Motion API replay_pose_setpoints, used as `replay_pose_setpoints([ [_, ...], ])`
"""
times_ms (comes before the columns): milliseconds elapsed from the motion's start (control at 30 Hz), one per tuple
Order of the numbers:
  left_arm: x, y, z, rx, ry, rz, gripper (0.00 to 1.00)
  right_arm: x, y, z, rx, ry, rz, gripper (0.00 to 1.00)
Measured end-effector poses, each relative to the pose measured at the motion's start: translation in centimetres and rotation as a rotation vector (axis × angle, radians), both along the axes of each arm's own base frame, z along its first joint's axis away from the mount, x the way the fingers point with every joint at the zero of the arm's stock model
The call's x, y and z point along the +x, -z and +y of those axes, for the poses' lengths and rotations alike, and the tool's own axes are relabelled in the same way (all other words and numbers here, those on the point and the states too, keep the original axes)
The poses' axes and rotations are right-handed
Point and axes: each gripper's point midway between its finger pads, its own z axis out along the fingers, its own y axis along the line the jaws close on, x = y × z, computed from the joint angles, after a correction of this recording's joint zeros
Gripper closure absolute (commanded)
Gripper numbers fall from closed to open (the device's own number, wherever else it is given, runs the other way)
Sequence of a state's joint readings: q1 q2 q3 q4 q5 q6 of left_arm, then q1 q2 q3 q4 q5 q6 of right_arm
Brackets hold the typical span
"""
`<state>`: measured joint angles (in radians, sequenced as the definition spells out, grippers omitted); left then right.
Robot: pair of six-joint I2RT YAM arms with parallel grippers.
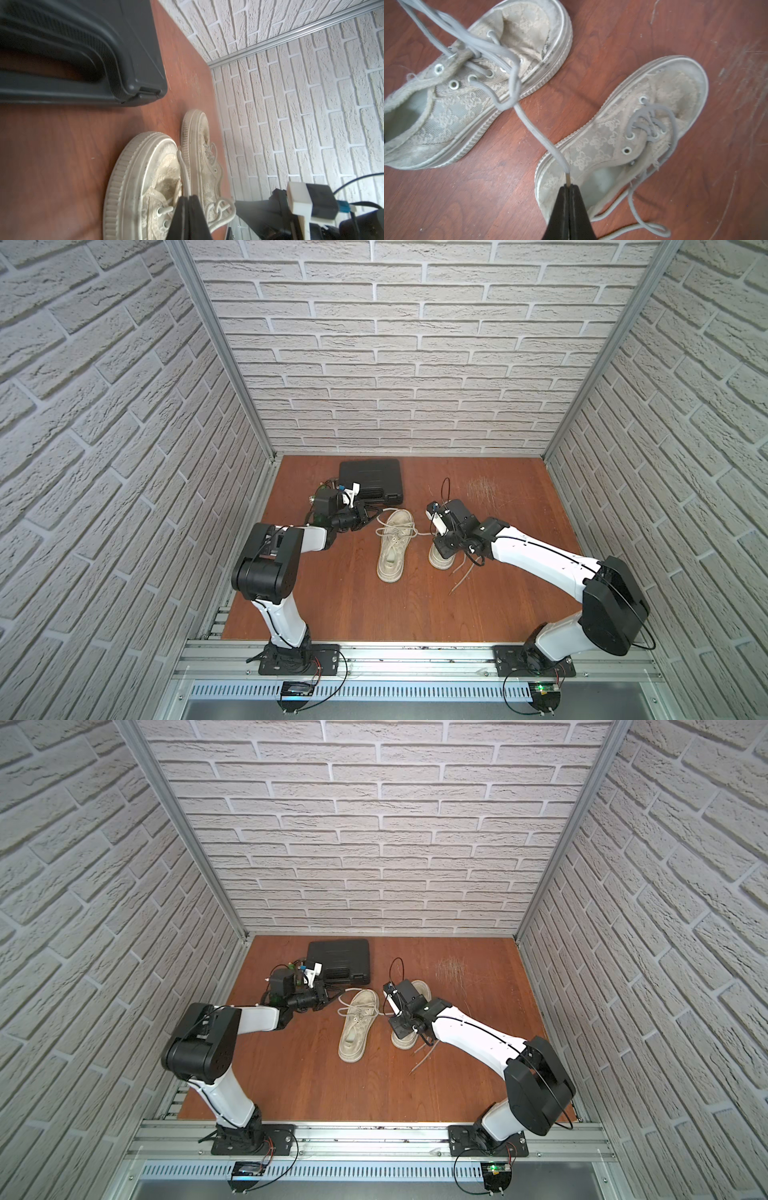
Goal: Tie the shoes
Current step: Tie the shoelace on the shoe.
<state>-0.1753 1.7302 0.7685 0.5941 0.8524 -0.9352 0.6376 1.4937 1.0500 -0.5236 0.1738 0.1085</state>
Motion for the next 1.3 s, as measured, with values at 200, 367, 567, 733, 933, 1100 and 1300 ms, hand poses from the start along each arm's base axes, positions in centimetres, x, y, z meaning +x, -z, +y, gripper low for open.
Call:
replay_pose_setpoints([
  [200, -0.6, -2.3, 2.6, 0.110, -0.079, -0.095, 1.00, 0.6, -2.7, -2.7, -0.014, 0.139, -0.089, 0.97],
  [367, -1.4, -1.7, 3.9, 0.183, -0.120, -0.090, 1.00, 0.2, -3.9, -6.9, -0.006, 0.313, -0.150, 0.97],
  [567, -2.6, 1.5, 6.4, 0.269, -0.201, 0.007, 1.00, -1.2, -3.0, -11.6, -0.009, 0.489, -0.156, 0.97],
  [733, -2.7, 2.7, 8.7, 0.305, -0.272, 0.044, 1.00, -1.8, -2.4, -14.1, -0.015, 0.598, -0.157, 0.97],
  [933, -2.9, 4.0, 10.7, 0.323, -0.327, 0.082, 1.00, -2.3, -1.6, -16.3, -0.046, 0.692, -0.152, 0.97],
  [1100, -2.7, 4.2, 12.1, 0.328, -0.362, 0.088, 1.00, -2.5, -1.0, -17.1, -0.098, 0.713, -0.140, 0.97],
  [1300, -2.7, 4.1, 12.2, 0.334, -0.352, 0.075, 1.00, -2.5, -0.6, -16.4, -0.090, 0.662, -0.109, 0.97],
])
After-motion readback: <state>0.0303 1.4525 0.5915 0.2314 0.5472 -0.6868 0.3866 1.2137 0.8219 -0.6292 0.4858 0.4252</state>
